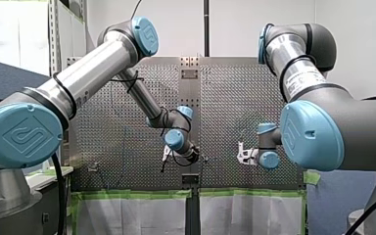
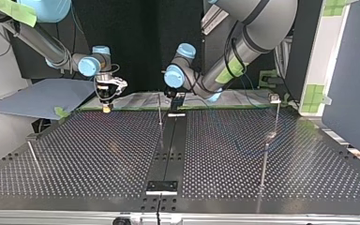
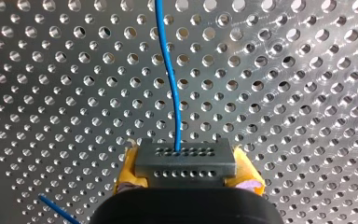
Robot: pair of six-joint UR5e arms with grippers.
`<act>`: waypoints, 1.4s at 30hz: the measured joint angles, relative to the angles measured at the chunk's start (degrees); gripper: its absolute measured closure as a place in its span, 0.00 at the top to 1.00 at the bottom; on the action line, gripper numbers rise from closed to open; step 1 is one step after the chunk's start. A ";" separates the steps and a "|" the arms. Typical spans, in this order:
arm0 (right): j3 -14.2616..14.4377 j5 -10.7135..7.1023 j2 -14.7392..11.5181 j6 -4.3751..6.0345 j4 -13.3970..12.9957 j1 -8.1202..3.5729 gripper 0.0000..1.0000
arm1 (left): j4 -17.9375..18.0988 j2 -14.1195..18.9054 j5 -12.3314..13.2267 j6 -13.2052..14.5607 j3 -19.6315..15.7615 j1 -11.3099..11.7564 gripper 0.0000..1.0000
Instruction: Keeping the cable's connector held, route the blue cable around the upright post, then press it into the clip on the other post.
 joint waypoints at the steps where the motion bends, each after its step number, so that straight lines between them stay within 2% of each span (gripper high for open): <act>1: 0.00 0.00 0.00 0.01 -0.01 0.00 0.00 | -0.01 0.01 0.12 -0.04 -0.01 -0.07 0.98; 22: -0.02 0.00 0.00 0.10 -0.09 -0.19 0.00 | -0.13 0.01 1.38 -1.51 -0.02 -0.86 0.98; 37: 0.02 0.01 0.00 0.10 -0.11 -0.38 0.00 | -0.13 0.04 1.14 -1.49 -0.02 -0.88 0.98; 42: 0.02 -0.06 0.00 0.16 -0.09 -0.50 0.00 | 0.66 1.33 0.33 -1.44 -1.19 -1.51 0.98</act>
